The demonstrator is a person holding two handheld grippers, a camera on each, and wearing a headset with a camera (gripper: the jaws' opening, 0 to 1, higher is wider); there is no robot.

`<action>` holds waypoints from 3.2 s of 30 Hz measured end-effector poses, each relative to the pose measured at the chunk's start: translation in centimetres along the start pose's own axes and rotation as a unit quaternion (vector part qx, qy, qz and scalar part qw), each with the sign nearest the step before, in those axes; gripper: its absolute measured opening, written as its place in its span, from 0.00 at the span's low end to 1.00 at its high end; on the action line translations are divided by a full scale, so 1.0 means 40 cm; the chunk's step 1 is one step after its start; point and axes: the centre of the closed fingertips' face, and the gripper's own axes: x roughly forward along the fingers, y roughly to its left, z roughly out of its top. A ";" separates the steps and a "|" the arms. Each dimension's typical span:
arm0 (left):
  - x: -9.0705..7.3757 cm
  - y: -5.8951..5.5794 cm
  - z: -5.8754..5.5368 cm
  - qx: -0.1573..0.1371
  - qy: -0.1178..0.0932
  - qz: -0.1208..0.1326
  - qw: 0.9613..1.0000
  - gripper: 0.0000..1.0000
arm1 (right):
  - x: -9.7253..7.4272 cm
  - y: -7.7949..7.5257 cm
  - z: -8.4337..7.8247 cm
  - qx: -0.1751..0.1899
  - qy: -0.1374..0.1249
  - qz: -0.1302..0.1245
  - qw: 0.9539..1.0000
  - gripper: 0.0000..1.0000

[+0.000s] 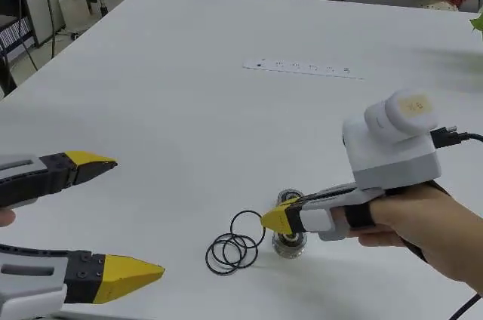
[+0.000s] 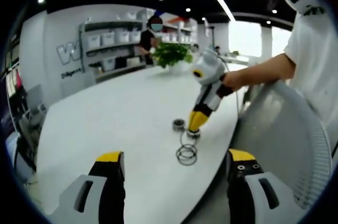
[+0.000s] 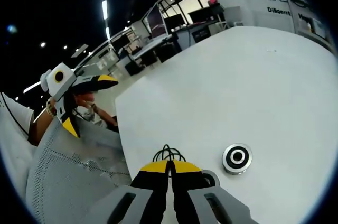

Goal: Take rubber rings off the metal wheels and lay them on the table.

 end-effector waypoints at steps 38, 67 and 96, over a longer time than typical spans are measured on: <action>0.020 -0.012 -0.010 0.002 0.011 -0.003 1.000 0.78 | 0.026 -0.044 -0.033 -0.093 0.040 -0.055 0.993 0.03; 0.027 -0.032 -0.017 0.010 0.015 -0.017 1.000 0.78 | -0.014 0.092 0.060 -0.105 -0.026 -0.004 0.994 0.29; 0.025 -0.054 -0.004 0.001 0.008 -0.040 0.999 0.85 | -0.234 0.166 0.080 -0.159 -0.123 -0.032 0.979 0.82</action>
